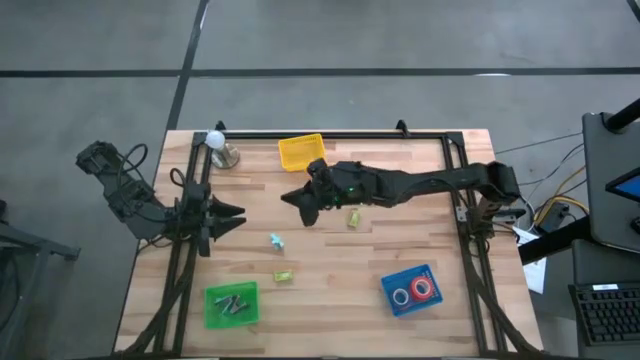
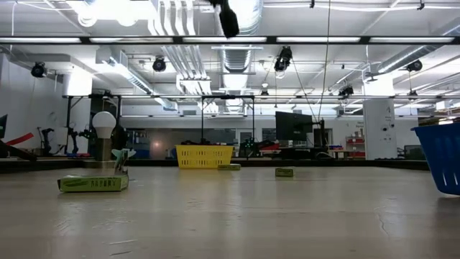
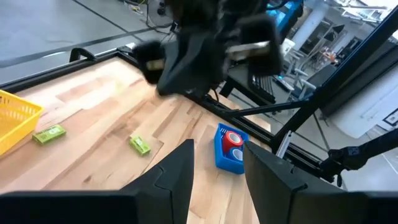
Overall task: Pick and place Stapler, Stapler remover, tape
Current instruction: Put the light blue staple remover into the green basket
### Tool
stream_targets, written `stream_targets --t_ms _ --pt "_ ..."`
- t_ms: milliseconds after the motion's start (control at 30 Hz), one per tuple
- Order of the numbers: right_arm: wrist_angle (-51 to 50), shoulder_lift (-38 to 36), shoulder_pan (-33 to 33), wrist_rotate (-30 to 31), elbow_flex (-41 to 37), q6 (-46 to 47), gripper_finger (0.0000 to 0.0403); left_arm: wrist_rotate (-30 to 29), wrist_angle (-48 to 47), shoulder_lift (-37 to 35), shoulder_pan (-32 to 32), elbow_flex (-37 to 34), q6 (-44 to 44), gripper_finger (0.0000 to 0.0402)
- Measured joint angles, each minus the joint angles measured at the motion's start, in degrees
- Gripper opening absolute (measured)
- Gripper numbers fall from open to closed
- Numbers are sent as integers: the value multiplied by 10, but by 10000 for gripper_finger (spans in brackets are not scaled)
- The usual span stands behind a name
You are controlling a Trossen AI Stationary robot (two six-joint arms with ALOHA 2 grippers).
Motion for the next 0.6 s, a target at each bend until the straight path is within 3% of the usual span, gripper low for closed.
stream_targets --t_ms 233,433,600 --pt "-23 89 -12 -137 -2 129 32 -1 2 1 0 0 -4 140" --pt "39 190 -34 -229 -2 219 122 -1 2 1 1 0 -11 140" --pt "53 240 -46 -255 -2 265 186 1 2 1 1 0 -21 140"
